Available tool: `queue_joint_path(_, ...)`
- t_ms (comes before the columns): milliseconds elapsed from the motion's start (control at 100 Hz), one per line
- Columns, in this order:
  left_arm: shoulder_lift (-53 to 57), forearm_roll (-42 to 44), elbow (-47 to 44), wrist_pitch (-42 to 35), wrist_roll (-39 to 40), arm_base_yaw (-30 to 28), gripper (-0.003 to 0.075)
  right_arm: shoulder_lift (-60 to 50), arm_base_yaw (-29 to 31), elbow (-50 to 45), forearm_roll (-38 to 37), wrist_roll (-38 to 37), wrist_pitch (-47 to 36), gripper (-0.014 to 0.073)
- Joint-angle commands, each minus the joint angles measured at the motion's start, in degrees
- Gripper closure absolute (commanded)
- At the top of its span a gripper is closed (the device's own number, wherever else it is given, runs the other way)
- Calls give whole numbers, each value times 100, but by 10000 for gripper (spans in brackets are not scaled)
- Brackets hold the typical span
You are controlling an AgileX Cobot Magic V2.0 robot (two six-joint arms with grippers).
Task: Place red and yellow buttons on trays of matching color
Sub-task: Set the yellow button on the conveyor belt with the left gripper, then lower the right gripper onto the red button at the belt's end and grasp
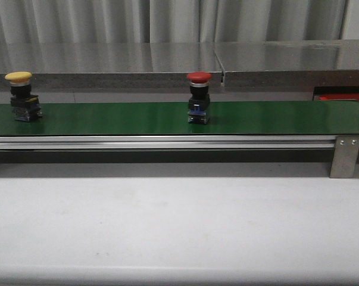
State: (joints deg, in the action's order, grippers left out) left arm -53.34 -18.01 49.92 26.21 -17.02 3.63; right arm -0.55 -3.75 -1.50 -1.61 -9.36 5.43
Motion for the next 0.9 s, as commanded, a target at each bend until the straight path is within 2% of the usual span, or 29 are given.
queue_joint_path(0, 594, -132, -343, -593, -3, 30, 59, -105, 20, 103, -24, 10, -503, 659)
queue_joint_path(160, 1303, -132, -1000, -573, -3, 30, 67, -105, 20, 103, -24, 10, -509, 659)
queue_joint_path(210, 1467, -122, -1153, -573, -3, 30, 92, -105, 20, 103, -24, 10, -509, 659)
queue_joint_path(280, 1650, -122, -1341, -573, -3, 30, 165, -105, 20, 103, -24, 10, -509, 659)
queue_joint_path(350, 1763, -122, -1482, -573, -3, 30, 281, -105, 20, 103, -24, 10, -509, 659)
queue_joint_path(520, 1829, -122, -1673, -573, -3, 30, 654, -105, 20, 103, -24, 10, -509, 659)
queue_joint_path(570, 1829, -122, -1685, -573, -3, 30, 739, -105, 20, 103, -24, 15, -579, 659)
queue_joint_path(740, 1829, -122, -1685, -600, -3, 30, 739, -96, 20, 226, 1, 15, -998, 659)
queue_joint_path(890, 1829, -122, -1685, -600, -3, 30, 739, 308, 20, 1014, 7, 15, -18, 659)
